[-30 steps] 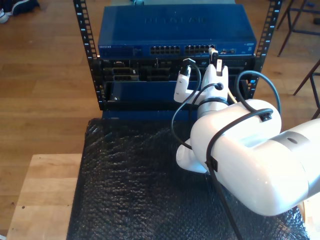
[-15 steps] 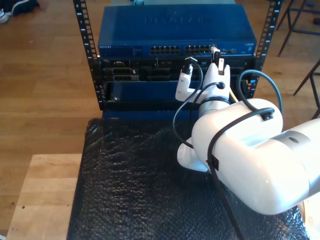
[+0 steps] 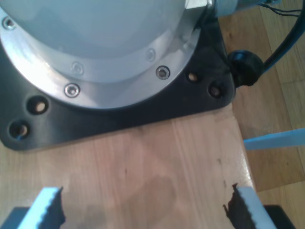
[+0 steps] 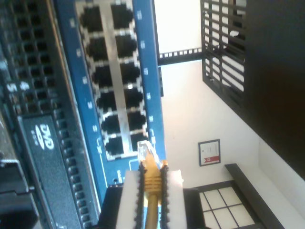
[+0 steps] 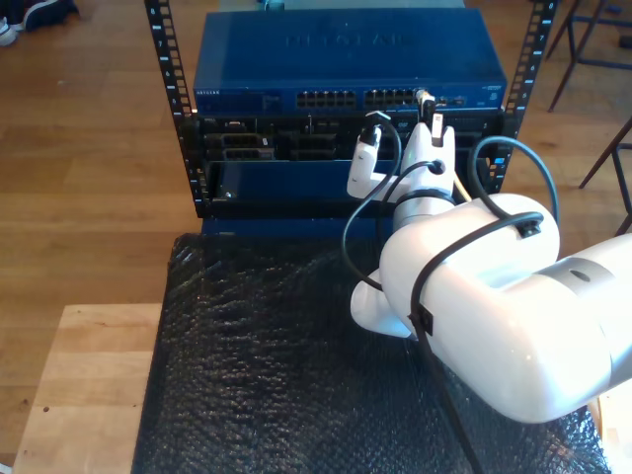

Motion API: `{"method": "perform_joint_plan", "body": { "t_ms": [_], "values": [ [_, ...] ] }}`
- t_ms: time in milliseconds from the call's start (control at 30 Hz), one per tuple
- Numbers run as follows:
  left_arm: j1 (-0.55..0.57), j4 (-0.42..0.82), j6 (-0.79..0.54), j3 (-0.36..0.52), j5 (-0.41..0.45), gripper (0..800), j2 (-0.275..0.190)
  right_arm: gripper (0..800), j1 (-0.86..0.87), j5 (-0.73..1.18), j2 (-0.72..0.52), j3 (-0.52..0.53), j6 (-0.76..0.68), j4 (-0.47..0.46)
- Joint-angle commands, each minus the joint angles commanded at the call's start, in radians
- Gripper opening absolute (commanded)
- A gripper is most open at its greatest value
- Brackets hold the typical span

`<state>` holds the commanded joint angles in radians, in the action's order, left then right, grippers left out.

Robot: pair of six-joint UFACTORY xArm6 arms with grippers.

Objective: Grab the cable and plug it in

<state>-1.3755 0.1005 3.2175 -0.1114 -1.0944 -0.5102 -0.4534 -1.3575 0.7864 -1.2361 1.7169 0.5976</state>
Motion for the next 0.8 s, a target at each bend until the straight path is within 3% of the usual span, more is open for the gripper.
{"method": "perform_joint_plan", "body": {
  "t_ms": [800],
  "values": [
    [0.0,0.0,0.0,0.0,0.0,800,0.0,0,0.002,-0.005,-0.002,0.005,-0.003,-0.002]
  ]
}}
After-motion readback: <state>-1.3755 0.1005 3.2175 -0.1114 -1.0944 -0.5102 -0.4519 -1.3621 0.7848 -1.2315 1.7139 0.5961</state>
